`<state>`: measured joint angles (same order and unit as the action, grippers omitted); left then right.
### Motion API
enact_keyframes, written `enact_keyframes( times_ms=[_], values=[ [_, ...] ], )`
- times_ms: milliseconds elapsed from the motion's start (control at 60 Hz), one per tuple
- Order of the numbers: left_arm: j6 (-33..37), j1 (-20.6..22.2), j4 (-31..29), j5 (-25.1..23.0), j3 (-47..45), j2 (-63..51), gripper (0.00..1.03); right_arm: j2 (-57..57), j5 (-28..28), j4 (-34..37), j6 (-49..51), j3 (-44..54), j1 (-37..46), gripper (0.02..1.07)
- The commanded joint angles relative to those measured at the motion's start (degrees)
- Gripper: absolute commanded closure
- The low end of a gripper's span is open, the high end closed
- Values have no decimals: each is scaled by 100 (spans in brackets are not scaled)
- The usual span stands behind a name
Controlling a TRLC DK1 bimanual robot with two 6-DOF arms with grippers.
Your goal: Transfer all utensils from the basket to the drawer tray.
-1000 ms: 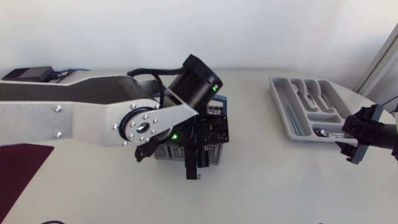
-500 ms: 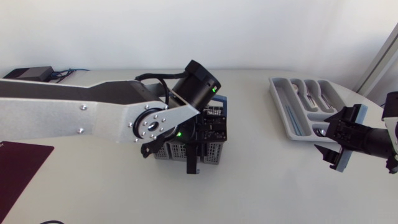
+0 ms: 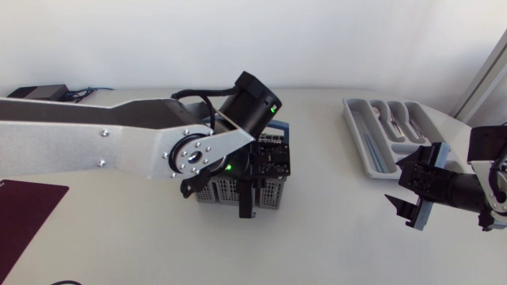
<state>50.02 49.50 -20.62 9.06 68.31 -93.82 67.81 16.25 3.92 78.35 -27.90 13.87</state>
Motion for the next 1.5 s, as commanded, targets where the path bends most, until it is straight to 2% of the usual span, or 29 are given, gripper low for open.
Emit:
enact_keyframes(
  times_ms=[0,400,683,883,1050,1233,1483],
  values=[
    [131,-72,23,-36,165,-31,98,-84,-34,38,-118,136,-77,9],
    [-317,-36,-337,-36,446,294,98,-664,-61,504,-478,136,-490,9],
    [-651,51,-610,8,525,716,98,-1464,-439,1058,-1058,92,-1387,9],
    [-977,192,-1128,166,824,962,98,-1815,-658,1436,-1735,-154,-2055,9],
    [-1337,192,-1322,263,1000,1076,98,-2026,-764,1717,-2456,-418,-2600,9],
    [-2005,148,-1550,316,1290,1164,98,-2149,-773,1998,-3405,-813,-3268,10],
    [-3183,-28,-1840,237,1712,1120,97,-1965,-790,1858,-4653,-1209,-4155,16]
  ],
)
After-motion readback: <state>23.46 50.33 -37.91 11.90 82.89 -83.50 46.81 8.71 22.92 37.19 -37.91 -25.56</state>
